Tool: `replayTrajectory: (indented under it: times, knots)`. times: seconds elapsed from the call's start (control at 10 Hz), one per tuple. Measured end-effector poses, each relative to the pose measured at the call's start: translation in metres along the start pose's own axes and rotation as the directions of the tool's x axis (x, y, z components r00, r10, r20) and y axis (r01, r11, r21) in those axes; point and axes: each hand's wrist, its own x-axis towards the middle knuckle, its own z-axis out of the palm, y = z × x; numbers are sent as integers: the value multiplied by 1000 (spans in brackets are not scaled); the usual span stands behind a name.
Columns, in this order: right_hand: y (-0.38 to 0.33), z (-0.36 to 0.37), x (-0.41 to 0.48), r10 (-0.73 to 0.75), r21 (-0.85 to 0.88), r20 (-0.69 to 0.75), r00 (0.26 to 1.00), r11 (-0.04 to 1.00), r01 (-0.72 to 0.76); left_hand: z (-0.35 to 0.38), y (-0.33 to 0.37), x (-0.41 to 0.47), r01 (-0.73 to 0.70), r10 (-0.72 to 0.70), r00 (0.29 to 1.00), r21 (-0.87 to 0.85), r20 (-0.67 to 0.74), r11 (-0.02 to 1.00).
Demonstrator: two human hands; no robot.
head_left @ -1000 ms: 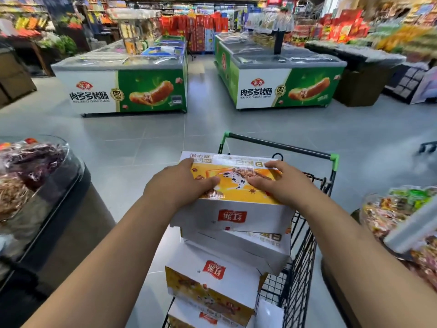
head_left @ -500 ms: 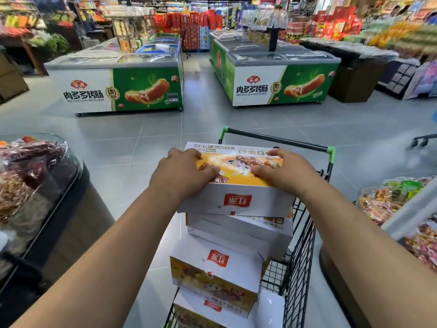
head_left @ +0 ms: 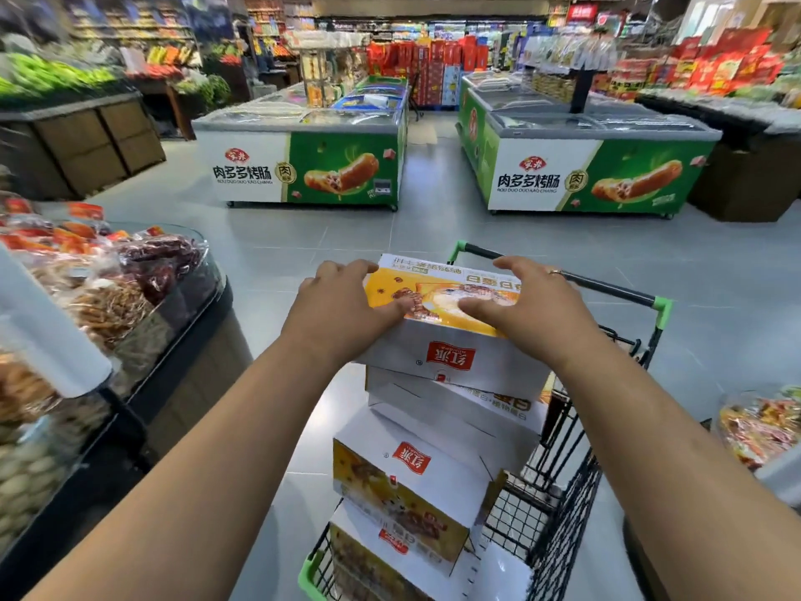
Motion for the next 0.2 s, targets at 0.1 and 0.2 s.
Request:
replayTrajectory:
  times: [0.1,0.2]
  knots:
    - [-5,4,-4,-84,0,53,995,996,84,-13,-4,-23,64,-64,996,-1,-57,998]
    - [-22,-5,-15,-227,61,97,969,973,222,-28,-6,-62,165,-165,971,-13,-173,986]
